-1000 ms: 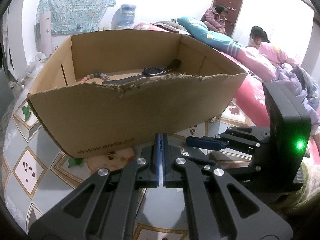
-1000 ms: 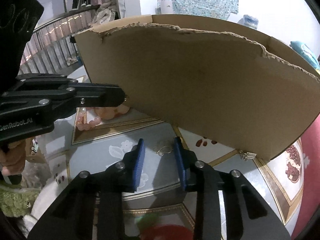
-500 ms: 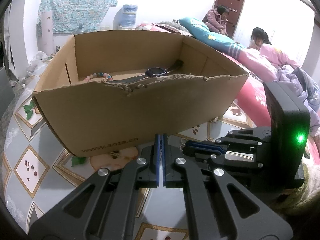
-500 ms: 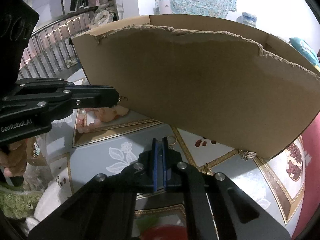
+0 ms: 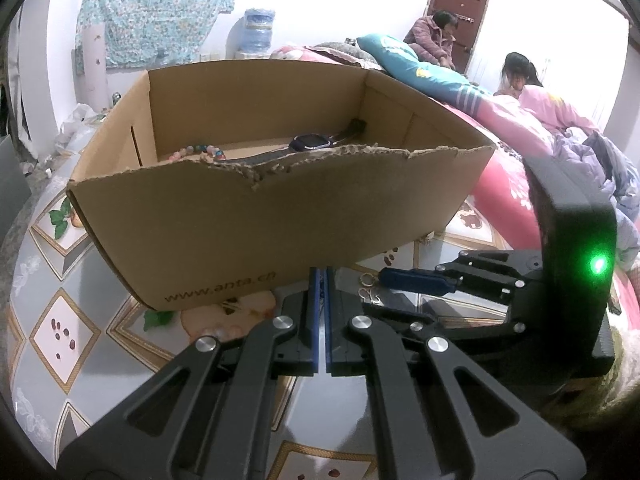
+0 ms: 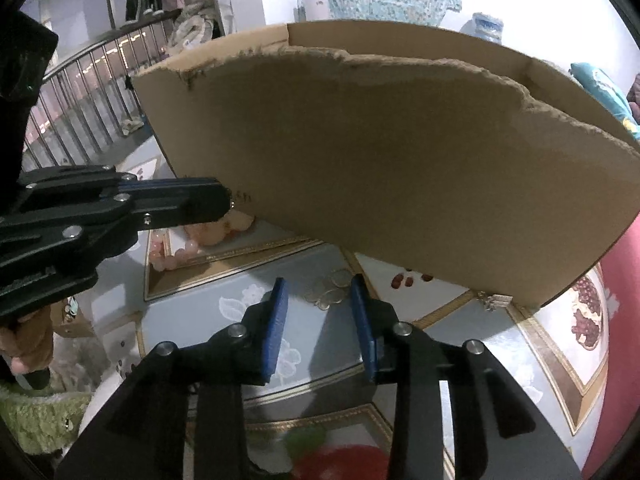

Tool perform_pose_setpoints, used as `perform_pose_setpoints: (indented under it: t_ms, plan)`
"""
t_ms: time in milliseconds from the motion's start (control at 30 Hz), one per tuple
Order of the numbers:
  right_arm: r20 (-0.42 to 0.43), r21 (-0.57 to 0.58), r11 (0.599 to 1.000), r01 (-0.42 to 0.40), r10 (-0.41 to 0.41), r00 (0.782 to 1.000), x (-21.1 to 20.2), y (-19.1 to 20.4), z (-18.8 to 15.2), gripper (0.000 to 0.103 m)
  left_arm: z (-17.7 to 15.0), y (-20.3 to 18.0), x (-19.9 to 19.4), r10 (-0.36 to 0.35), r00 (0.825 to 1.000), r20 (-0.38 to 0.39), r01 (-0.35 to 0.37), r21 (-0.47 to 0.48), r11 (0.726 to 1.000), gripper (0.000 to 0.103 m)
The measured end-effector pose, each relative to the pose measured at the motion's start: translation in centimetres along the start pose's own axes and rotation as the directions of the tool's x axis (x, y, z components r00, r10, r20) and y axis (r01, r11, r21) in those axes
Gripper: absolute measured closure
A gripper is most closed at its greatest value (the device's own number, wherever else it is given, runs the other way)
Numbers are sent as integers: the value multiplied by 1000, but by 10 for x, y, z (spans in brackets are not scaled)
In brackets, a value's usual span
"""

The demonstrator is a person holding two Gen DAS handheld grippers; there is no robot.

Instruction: Organize jewelry

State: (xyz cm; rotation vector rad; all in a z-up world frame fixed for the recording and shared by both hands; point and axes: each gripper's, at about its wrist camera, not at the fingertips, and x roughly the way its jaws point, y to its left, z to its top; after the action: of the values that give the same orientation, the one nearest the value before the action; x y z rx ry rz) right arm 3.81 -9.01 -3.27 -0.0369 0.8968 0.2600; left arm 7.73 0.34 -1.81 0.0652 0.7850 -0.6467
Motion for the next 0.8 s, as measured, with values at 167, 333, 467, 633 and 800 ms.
perform_pose_setpoints:
  t_ms: [167, 333, 467, 633, 800]
  plan:
    - [-17, -2, 1000, 28, -28, 999, 1, 5, 3, 84, 0, 1, 0, -1, 1000, -2, 1, -5, 1000, 102]
    - [-36, 12, 1000, 24, -23, 999, -1, 1, 4, 84, -1, 2, 1, -4, 1000, -3, 4, -11, 1000, 102]
    - [-38, 33, 999, 4, -3, 999, -1, -1, 4, 102, -1, 3, 2, -4, 1000, -1, 4, -13, 1000, 102]
    - [-52, 49, 999, -14, 17, 999, -2, -2, 4, 102, -1, 4, 2, -3, 1000, -2, 3, -12, 1000, 102]
    - [-76, 61, 998, -23, 28, 997, -5, -5, 7, 85, -1, 6, 4, 4, 1000, 0, -4, -15, 1000, 102]
